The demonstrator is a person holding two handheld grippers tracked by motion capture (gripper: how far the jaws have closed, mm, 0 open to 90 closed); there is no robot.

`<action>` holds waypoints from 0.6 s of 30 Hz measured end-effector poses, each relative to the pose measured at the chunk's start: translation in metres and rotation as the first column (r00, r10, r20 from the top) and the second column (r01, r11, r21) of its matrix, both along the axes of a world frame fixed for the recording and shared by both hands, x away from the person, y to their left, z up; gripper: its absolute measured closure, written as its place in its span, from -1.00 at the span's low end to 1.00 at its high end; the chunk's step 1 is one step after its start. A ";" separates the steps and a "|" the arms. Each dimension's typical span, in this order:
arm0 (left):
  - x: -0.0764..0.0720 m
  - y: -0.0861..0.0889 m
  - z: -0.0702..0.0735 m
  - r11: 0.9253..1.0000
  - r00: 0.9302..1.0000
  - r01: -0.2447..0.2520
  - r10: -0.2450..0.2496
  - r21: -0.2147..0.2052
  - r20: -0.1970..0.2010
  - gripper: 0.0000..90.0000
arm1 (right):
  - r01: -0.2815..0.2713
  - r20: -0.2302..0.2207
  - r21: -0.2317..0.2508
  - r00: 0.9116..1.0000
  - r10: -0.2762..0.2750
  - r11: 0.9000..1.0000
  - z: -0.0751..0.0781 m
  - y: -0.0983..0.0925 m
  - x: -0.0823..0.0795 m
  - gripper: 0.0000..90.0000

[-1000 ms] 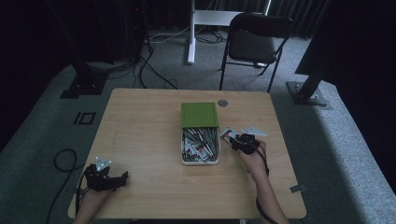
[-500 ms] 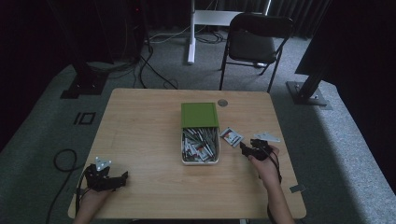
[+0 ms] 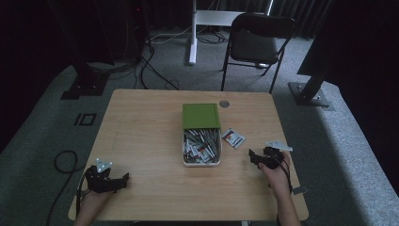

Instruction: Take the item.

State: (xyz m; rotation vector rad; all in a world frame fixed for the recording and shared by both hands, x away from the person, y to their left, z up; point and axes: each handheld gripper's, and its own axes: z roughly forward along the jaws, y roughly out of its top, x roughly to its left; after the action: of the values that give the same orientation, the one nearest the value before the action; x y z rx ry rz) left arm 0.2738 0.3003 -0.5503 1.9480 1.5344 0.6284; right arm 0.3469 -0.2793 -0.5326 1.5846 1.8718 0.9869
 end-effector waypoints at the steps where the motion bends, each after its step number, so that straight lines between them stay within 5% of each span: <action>1: 0.000 0.000 0.000 1.000 1.000 0.000 0.000 0.000 0.000 -0.97 | 0.005 -0.002 -0.003 1.000 -0.005 1.000 -0.001 -0.001 -0.001 -0.56; 18: 0.000 0.000 0.000 1.000 1.000 0.001 -0.001 0.002 -0.001 -0.97 | 0.080 -0.036 -0.030 0.996 -0.081 0.996 -0.009 -0.020 -0.036 -0.70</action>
State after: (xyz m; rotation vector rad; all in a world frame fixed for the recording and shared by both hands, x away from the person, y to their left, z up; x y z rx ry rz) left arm 0.2737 0.3005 -0.5502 1.9507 1.5339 0.6283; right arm 0.3106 -0.2998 -0.5412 1.6588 1.8234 0.8981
